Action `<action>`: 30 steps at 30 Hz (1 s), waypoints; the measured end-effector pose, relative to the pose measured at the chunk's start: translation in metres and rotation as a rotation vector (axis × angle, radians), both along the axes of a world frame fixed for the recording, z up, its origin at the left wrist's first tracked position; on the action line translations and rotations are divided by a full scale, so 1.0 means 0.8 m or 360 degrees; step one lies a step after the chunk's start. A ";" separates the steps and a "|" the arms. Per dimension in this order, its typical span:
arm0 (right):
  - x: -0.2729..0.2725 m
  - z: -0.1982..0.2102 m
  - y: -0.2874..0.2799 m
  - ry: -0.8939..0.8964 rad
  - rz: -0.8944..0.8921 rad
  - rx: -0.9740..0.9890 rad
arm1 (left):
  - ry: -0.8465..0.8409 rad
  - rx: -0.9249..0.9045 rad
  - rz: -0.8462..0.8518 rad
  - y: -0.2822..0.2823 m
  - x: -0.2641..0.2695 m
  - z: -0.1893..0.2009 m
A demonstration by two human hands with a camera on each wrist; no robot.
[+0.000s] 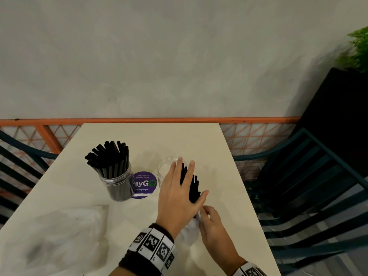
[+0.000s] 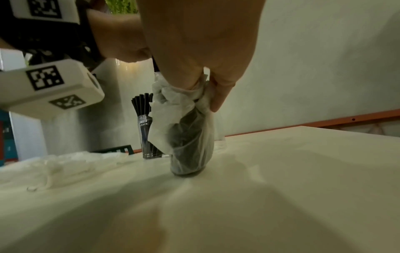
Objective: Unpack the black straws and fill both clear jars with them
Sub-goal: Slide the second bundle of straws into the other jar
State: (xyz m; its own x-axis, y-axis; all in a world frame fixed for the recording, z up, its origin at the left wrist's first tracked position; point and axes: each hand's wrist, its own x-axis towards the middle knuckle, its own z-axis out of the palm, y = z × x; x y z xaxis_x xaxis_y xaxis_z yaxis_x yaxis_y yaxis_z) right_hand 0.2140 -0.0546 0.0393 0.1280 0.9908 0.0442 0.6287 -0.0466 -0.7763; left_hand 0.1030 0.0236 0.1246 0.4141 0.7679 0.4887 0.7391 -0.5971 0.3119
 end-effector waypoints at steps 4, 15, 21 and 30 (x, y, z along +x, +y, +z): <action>-0.002 0.004 -0.006 0.0091 0.0026 -0.0177 | -0.0041 0.0114 -0.0063 0.000 0.006 -0.006; 0.009 -0.018 -0.003 -0.0151 0.0291 -0.0016 | 0.0239 0.0057 -0.0182 0.013 -0.003 -0.003; 0.010 -0.017 -0.004 0.0000 0.0162 0.0190 | 0.0165 0.0087 -0.0204 0.005 -0.011 0.007; 0.025 -0.010 0.004 0.0919 -0.0134 -0.0258 | 0.0389 0.0184 -0.0299 -0.014 -0.010 -0.006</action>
